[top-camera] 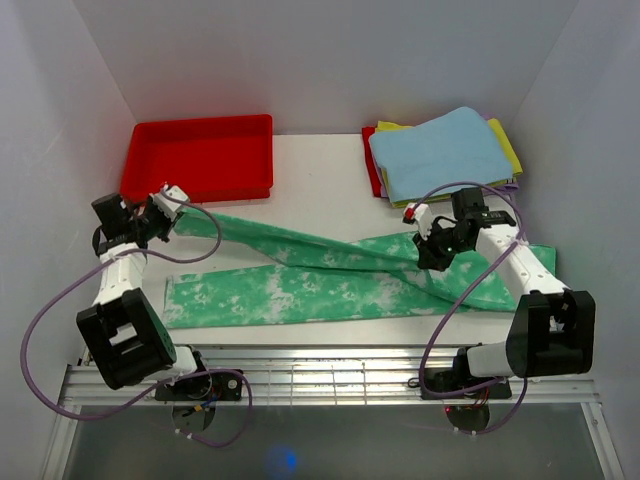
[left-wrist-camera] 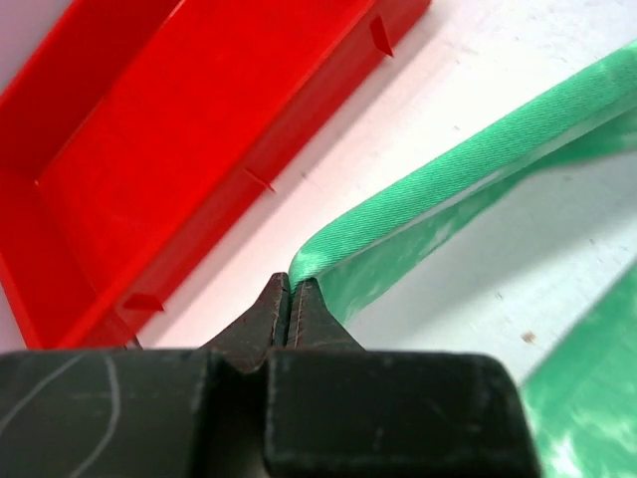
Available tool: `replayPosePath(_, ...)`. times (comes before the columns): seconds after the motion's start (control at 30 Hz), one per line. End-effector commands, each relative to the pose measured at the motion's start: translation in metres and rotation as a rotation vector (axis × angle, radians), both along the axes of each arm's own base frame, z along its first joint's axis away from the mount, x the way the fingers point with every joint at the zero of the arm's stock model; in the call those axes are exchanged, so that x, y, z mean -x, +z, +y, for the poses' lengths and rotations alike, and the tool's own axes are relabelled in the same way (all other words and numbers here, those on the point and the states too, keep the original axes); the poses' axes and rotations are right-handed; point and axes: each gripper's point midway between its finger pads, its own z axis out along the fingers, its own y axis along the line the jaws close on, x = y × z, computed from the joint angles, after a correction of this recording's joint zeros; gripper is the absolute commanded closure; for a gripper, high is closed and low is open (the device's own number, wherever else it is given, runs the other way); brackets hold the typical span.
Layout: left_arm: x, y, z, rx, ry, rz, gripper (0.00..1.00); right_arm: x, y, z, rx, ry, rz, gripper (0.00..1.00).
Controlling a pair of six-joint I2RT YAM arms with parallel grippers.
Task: Fold and stack the trousers
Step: Fold the trousers
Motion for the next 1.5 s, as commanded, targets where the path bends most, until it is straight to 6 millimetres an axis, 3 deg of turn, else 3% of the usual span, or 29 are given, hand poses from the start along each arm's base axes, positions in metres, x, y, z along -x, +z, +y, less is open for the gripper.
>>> replayPosePath(0.0,0.021,0.027,0.023,-0.094,0.033,-0.114,1.00,0.034,-0.014,-0.011,0.059,0.058,0.063,0.92)
replayPosePath(0.13,0.057,0.000,0.021,-0.095,0.004,-0.038,1.00,0.055,-0.031,-0.009,0.070,0.090,0.104,0.92)
replayPosePath(0.3,0.085,-0.011,0.029,-0.113,0.020,-0.012,1.00,0.061,-0.036,-0.004,0.071,0.107,0.108,0.92)
replayPosePath(0.5,0.118,-0.042,0.031,-0.117,0.008,0.128,1.00,0.069,-0.040,0.006,0.082,0.151,0.132,0.92)
replayPosePath(0.83,0.196,-0.112,0.018,-0.193,-0.082,0.392,1.00,0.084,-0.060,0.005,0.141,0.188,0.216,0.92)
replayPosePath(1.07,0.219,-0.141,0.025,-0.276,-0.138,0.516,1.00,0.079,-0.061,0.004,0.176,0.193,0.241,0.92)
replayPosePath(1.1,0.220,-0.141,0.026,-0.279,-0.141,0.522,1.00,0.080,-0.061,0.005,0.180,0.200,0.251,0.92)
replayPosePath(1.17,0.213,-0.133,0.026,-0.239,-0.111,0.511,0.78,0.081,-0.063,0.005,0.191,0.197,0.264,0.92)
replayPosePath(1.2,0.204,-0.119,0.033,-0.238,-0.088,0.489,0.67,0.082,-0.064,0.007,0.195,0.196,0.274,0.92)
replayPosePath(1.27,0.195,-0.099,0.027,-0.130,-0.037,0.473,0.41,0.083,-0.067,0.007,0.207,0.189,0.293,0.92)
replayPosePath(1.3,0.185,-0.079,0.033,-0.114,-0.002,0.443,0.39,0.085,-0.068,0.009,0.210,0.186,0.304,0.92)
replayPosePath(1.43,0.165,-0.034,0.034,0.092,0.121,0.436,0.37,0.090,-0.074,0.018,0.213,0.183,0.348,0.92)
replayPosePath(1.47,0.161,-0.031,0.035,0.144,0.138,0.448,0.37,0.093,-0.076,0.022,0.217,0.195,0.356,0.92)
